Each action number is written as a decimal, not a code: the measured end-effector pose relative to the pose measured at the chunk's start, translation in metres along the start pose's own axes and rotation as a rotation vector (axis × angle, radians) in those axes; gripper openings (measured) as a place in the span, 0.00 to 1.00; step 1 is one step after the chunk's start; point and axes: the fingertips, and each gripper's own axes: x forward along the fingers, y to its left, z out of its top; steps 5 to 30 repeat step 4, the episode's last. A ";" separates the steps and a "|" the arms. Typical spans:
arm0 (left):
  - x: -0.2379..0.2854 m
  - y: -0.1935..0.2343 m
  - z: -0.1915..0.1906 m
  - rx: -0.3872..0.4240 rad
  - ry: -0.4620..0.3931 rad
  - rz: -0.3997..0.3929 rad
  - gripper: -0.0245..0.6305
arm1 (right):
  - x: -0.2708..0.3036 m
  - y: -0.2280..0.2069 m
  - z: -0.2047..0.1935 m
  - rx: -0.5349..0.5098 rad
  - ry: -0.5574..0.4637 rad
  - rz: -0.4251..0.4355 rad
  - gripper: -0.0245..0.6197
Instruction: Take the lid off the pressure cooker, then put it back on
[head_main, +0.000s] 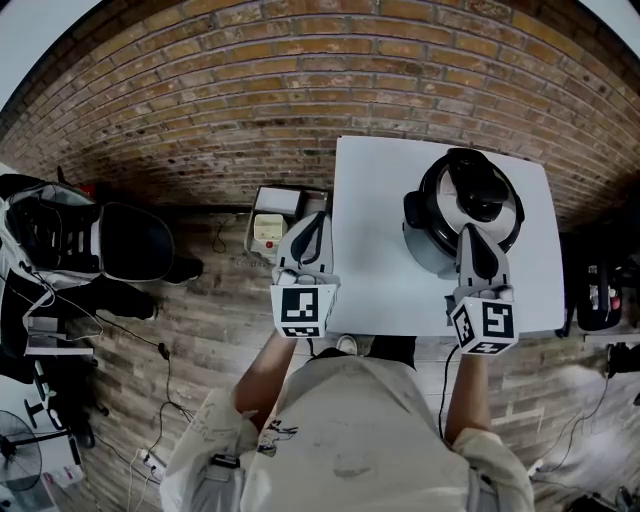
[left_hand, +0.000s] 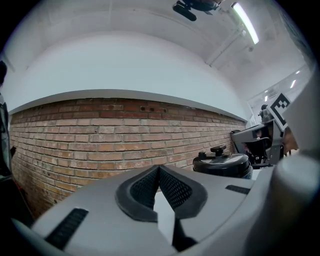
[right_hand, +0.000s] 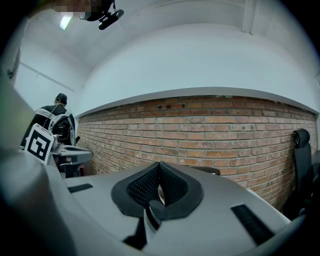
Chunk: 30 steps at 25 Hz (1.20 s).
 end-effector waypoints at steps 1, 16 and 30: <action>0.000 0.000 0.000 -0.001 0.000 0.000 0.06 | 0.000 0.000 0.000 -0.001 0.001 0.000 0.06; 0.000 0.001 0.000 -0.004 0.002 0.000 0.06 | 0.000 0.001 0.001 -0.004 0.003 -0.001 0.06; 0.000 0.001 0.000 -0.004 0.002 0.000 0.06 | 0.000 0.001 0.001 -0.004 0.003 -0.001 0.06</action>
